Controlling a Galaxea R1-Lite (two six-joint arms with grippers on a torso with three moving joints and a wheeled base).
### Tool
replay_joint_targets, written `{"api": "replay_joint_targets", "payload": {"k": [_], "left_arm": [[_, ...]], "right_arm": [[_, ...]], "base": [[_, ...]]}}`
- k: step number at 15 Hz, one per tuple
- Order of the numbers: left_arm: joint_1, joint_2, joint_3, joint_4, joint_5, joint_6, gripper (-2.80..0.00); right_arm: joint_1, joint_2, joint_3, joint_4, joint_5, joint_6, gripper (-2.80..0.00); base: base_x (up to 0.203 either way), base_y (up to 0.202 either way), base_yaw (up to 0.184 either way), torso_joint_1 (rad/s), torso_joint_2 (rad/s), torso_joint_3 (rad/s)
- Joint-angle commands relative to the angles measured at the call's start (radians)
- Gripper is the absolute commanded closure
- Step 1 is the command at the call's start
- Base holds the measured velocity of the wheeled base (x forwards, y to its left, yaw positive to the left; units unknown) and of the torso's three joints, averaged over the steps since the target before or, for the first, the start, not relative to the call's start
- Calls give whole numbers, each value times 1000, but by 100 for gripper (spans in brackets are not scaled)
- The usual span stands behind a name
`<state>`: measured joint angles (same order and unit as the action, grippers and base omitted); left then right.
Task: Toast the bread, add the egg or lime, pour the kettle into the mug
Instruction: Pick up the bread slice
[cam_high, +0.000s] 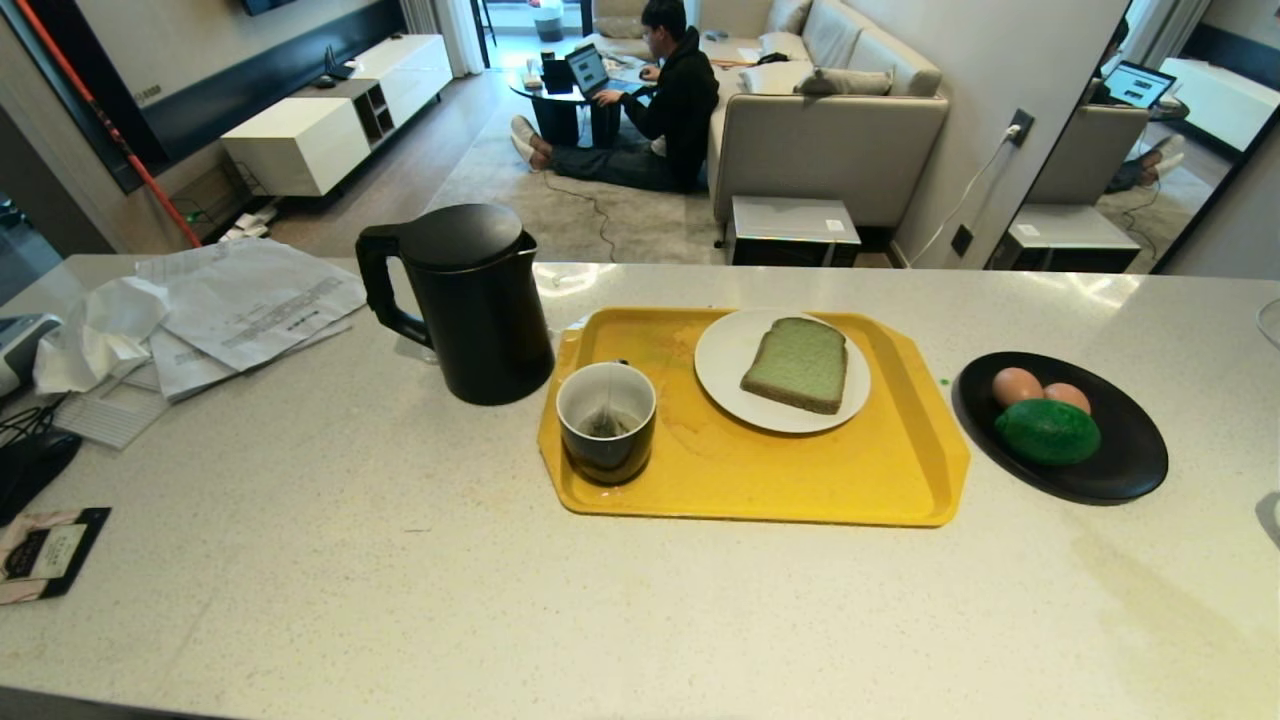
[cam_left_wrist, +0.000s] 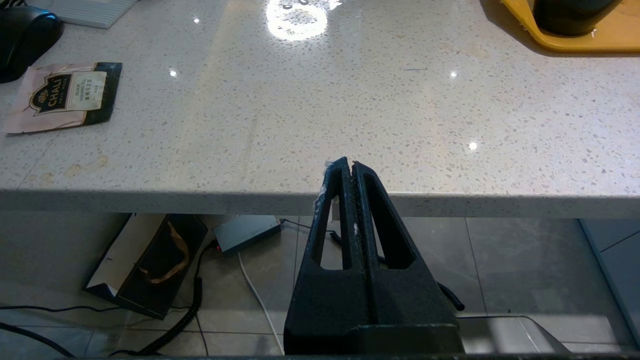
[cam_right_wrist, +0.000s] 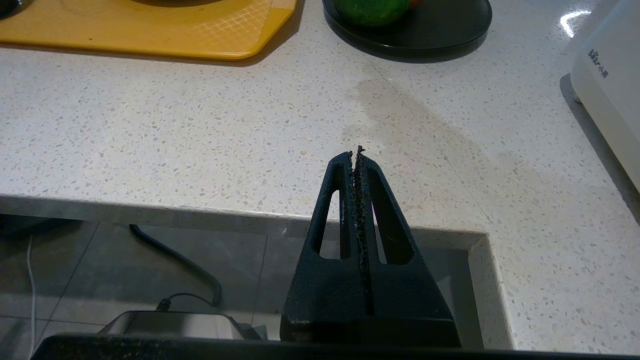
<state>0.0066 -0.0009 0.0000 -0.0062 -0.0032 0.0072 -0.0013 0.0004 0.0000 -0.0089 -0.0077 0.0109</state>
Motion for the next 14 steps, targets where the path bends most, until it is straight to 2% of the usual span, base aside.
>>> {"api": "replay_joint_targets", "payload": {"k": [1, 14], "left_arm": [[1, -1, 0, -1, 0, 0, 0], [1, -1, 0, -1, 0, 0, 0]], "right_arm": [[0, 0, 2, 0, 0, 0, 0], [0, 0, 2, 0, 0, 0, 0]], "base": [[0, 0, 0, 0, 0, 0], [0, 0, 0, 0, 0, 0]]}}
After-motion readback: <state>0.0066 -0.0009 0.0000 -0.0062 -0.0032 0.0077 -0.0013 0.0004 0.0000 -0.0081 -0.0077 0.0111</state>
